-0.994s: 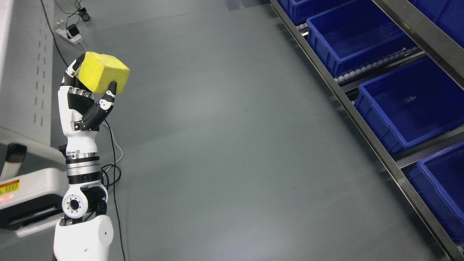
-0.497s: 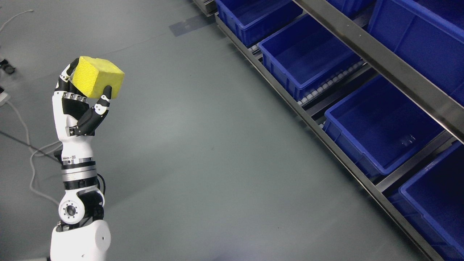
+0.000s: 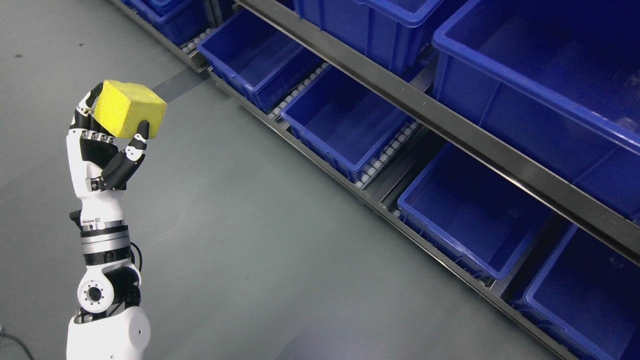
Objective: Move yellow foam block to right shelf middle
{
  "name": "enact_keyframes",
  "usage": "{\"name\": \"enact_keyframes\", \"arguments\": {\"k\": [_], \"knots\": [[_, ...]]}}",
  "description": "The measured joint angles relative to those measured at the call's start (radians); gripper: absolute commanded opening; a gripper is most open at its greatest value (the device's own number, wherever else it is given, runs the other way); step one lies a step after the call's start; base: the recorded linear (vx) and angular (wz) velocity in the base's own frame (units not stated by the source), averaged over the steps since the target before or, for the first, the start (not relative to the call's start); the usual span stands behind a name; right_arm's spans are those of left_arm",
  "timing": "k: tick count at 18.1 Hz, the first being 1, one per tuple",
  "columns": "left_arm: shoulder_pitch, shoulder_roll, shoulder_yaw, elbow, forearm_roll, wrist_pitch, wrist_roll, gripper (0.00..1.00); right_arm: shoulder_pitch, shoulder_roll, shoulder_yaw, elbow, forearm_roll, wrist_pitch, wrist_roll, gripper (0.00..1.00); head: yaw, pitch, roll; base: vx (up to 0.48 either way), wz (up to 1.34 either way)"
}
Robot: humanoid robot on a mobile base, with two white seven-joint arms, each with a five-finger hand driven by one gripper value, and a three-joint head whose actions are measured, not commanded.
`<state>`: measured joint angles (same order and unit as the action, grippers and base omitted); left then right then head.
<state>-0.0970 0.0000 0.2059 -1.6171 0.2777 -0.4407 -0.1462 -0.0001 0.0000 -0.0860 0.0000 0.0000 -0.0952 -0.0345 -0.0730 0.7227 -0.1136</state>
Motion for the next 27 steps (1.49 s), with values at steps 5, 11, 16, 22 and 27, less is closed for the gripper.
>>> {"name": "enact_keyframes", "arguments": {"k": [5,11,16,22,27], "knots": [[0.014,0.0,-0.002,-0.025,0.0,-0.003,-0.022,0.31,0.0,0.0,0.0,0.0,0.0,0.0,0.0,1.0,0.0,0.0,0.0,0.387,-0.55],[-0.049,0.003,-0.01,-0.062,0.0,0.022,-0.059,0.3,0.0,0.0,0.0,0.0,0.0,0.0,0.0,1.0,0.0,0.0,0.0,0.195,-0.22],[-0.279,0.042,-0.047,-0.07,-0.003,0.363,-0.063,0.3,0.0,0.0,0.0,0.0,0.0,-0.001,0.0,1.0,0.0,0.0,0.0,0.071,-0.03],[-0.607,0.077,-0.15,0.042,-0.019,0.677,-0.063,0.31,0.0,0.0,0.0,0.0,0.0,-0.001,0.0,1.0,0.0,0.0,0.0,0.024,0.0],[-0.755,0.071,-0.247,0.195,-0.09,0.738,-0.063,1.0,0.0,0.0,0.0,0.0,0.0,-0.001,0.0,1.0,0.0,0.0,0.0,0.044,0.02]]}}
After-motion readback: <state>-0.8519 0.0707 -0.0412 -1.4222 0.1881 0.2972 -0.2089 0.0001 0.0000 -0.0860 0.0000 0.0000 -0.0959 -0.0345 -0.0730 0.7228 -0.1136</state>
